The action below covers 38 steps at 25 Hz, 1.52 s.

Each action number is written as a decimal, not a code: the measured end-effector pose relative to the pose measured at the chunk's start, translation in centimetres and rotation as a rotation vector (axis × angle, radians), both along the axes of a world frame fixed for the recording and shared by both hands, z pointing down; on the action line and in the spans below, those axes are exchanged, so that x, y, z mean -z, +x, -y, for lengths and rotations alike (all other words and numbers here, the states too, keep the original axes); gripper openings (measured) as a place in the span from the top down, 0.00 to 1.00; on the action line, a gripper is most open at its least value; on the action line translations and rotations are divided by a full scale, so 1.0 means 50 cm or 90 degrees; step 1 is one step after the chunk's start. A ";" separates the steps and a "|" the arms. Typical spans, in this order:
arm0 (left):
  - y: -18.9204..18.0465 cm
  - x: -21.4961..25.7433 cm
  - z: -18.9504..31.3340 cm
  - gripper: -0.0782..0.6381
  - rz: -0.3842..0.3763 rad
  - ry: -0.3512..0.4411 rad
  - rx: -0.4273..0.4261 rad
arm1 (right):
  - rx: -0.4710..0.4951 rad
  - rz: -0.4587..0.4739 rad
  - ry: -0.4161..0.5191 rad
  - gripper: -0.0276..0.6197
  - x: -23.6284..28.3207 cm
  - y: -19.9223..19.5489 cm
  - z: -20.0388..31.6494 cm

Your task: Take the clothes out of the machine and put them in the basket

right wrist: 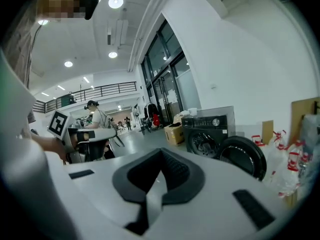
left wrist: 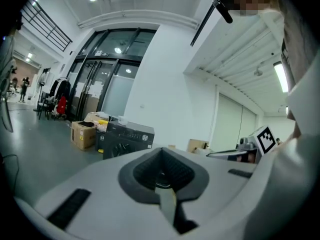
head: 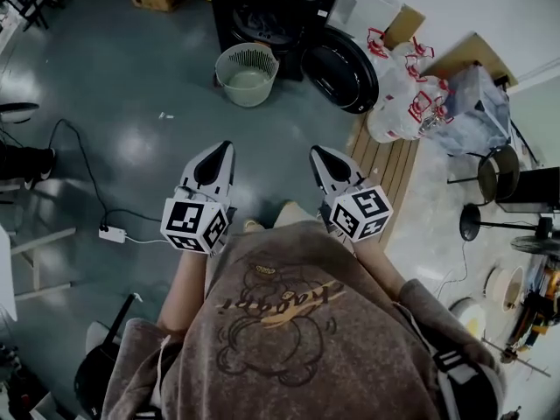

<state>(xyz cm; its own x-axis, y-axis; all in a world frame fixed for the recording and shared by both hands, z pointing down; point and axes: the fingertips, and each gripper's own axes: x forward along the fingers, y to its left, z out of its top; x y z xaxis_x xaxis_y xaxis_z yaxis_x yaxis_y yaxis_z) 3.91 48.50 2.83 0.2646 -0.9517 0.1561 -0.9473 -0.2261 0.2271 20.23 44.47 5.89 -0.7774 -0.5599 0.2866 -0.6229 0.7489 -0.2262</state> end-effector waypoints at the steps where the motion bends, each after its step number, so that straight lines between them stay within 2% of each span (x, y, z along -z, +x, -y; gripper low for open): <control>1: -0.005 -0.002 0.006 0.88 0.000 -0.001 -0.001 | -0.004 -0.001 -0.001 0.98 0.000 -0.004 0.003; 8: -0.039 -0.026 0.061 0.88 -0.014 -0.021 -0.008 | -0.018 -0.002 -0.008 0.98 -0.006 -0.027 0.066; 12: -0.063 -0.050 0.125 0.88 -0.023 -0.031 -0.004 | -0.007 0.003 -0.008 0.98 -0.018 -0.055 0.133; 21: -0.109 -0.045 0.353 0.88 -0.005 -0.046 0.018 | 0.038 0.008 -0.007 0.98 -0.013 -0.116 0.365; 29: -0.129 -0.024 0.577 0.88 0.017 -0.051 0.031 | 0.048 0.021 -0.018 0.98 -0.015 -0.128 0.597; 33: -0.143 -0.021 0.671 0.88 0.011 -0.046 0.046 | 0.057 0.027 -0.020 0.98 -0.022 -0.142 0.686; 38: -0.156 -0.026 0.756 0.88 0.014 -0.047 0.036 | 0.061 0.031 -0.024 0.97 -0.027 -0.176 0.762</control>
